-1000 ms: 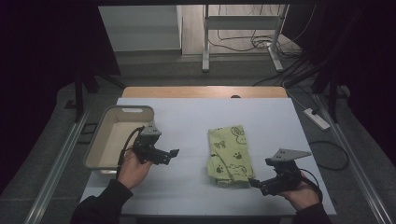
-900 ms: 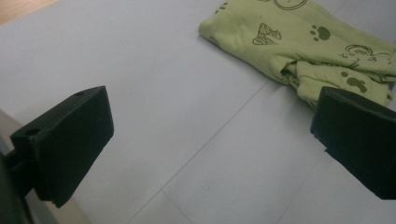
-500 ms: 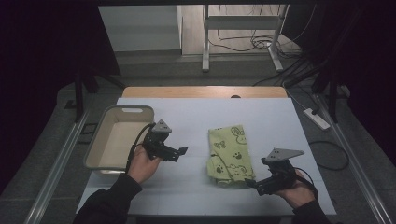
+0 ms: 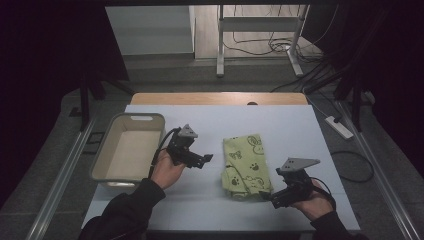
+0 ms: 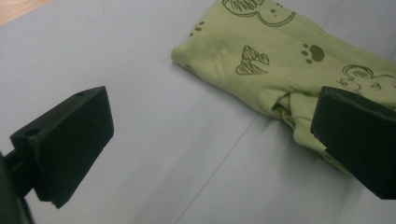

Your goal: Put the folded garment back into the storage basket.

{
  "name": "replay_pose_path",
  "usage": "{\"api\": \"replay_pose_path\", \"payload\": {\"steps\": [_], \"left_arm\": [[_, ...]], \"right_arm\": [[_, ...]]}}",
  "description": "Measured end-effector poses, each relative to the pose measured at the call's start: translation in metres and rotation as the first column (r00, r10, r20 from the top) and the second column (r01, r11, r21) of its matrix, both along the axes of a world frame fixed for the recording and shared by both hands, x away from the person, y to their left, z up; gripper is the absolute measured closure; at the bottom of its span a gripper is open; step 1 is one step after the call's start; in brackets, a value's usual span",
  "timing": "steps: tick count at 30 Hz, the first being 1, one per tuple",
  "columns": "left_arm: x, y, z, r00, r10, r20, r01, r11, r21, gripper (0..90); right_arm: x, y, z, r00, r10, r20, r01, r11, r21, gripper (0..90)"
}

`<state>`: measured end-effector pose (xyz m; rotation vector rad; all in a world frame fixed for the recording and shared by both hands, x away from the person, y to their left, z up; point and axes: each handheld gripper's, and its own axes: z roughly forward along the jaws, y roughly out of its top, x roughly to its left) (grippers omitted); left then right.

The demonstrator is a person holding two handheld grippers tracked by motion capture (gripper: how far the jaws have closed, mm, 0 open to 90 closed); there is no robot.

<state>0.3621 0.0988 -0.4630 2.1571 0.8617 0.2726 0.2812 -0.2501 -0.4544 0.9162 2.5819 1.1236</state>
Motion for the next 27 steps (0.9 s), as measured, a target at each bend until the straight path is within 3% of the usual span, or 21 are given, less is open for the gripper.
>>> {"api": "replay_pose_path", "payload": {"steps": [13, 18, 27], "left_arm": [[0.023, -0.024, -0.008, 0.9999, 0.01, -0.009, -0.01, 0.9991, 0.042, 0.0], [0.031, -0.03, -0.013, 0.9999, 0.014, 0.003, -0.014, 0.9992, 0.038, 0.0], [0.046, -0.042, -0.021, 0.9997, 0.023, 0.007, -0.023, 0.9989, 0.041, 0.0]], "right_arm": [[0.004, 0.008, -0.004, 0.999, 0.037, -0.026, -0.038, 0.999, -0.025, 0.0], [0.007, 0.01, -0.003, 0.9989, 0.029, -0.038, -0.03, 0.999, -0.022, 0.0], [0.013, 0.017, -0.01, 0.9963, 0.064, -0.058, -0.067, 0.996, -0.053, 0.0]]}}
